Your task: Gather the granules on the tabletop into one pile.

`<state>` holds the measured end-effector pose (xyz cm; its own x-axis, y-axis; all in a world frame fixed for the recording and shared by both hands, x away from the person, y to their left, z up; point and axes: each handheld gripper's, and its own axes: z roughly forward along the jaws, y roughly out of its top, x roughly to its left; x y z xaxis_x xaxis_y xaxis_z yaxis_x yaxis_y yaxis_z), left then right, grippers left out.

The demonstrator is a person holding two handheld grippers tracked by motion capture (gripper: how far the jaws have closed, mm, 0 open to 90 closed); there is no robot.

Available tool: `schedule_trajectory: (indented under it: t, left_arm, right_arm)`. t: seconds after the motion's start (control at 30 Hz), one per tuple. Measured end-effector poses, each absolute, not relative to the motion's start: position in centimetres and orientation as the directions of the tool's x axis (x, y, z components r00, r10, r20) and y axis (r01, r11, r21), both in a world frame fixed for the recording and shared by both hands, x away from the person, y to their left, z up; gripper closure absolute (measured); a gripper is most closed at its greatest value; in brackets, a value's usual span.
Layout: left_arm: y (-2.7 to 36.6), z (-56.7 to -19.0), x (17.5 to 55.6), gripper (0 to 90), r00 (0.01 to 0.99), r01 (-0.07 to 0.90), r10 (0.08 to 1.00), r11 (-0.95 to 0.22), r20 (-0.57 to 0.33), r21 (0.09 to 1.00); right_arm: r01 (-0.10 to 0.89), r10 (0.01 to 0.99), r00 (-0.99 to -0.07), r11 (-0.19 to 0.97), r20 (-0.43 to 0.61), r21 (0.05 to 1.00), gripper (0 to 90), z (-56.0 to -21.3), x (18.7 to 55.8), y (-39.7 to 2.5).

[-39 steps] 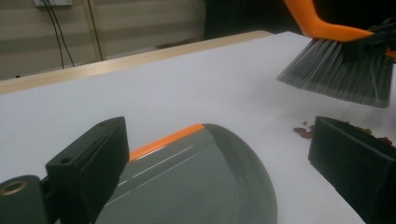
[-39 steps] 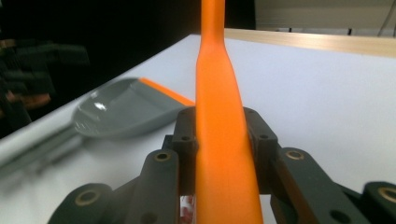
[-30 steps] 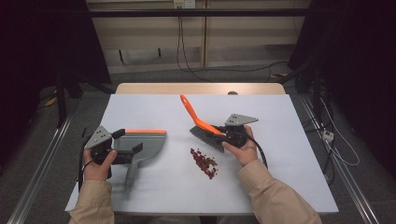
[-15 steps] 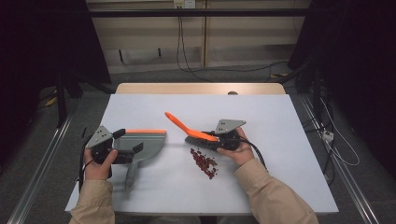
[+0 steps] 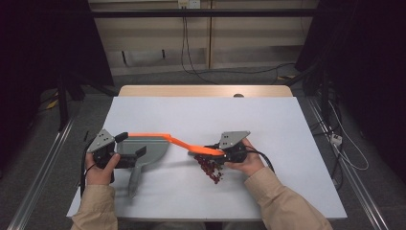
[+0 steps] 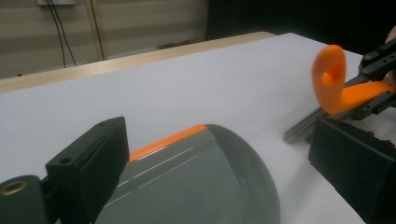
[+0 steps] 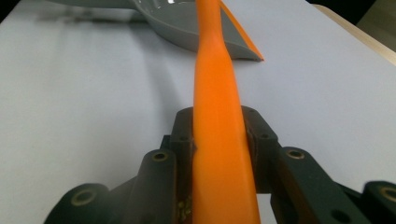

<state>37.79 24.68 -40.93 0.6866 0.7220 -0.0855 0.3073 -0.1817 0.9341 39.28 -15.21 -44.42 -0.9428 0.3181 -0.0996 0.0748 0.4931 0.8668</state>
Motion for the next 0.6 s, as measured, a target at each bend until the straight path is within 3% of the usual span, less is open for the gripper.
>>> schedule_trajectory:
  t: [0.6]
  left_arm:
    - [24.6, -40.8, 37.7, 5.1, 0.688, 0.305, 0.721, -0.181, -0.085, 0.935]
  right_arm:
    - [0.060, 0.274, -0.957, 0.507, -0.095, 0.860, 70.0, -44.2, 37.5, -15.4]
